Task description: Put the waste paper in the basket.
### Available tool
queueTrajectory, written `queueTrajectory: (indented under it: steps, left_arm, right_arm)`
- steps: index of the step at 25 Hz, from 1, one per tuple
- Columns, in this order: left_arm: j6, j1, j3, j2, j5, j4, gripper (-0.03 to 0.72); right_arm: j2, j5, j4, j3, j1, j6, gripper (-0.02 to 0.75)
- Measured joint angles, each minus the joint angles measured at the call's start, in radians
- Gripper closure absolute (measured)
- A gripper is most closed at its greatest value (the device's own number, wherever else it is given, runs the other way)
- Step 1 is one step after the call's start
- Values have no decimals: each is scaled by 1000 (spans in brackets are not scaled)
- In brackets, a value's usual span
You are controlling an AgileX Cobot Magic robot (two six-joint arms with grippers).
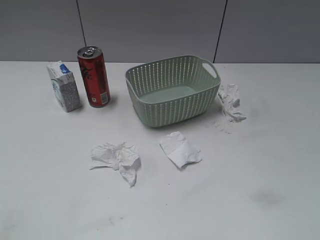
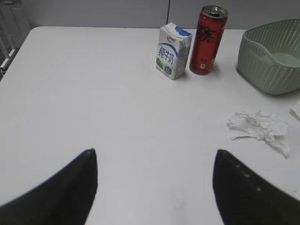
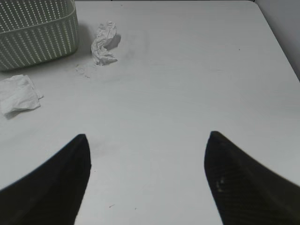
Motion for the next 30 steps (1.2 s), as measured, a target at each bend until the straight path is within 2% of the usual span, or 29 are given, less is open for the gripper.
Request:
queueTrajectory:
  steps: [20, 30]
  left_arm:
    - [0, 0, 0, 0, 0, 0, 101]
    - [0, 0, 0, 0, 0, 0, 97]
  right_arm:
    - [2, 0, 0, 0, 0, 0, 168]
    - [319, -9, 16, -10, 0, -21, 168]
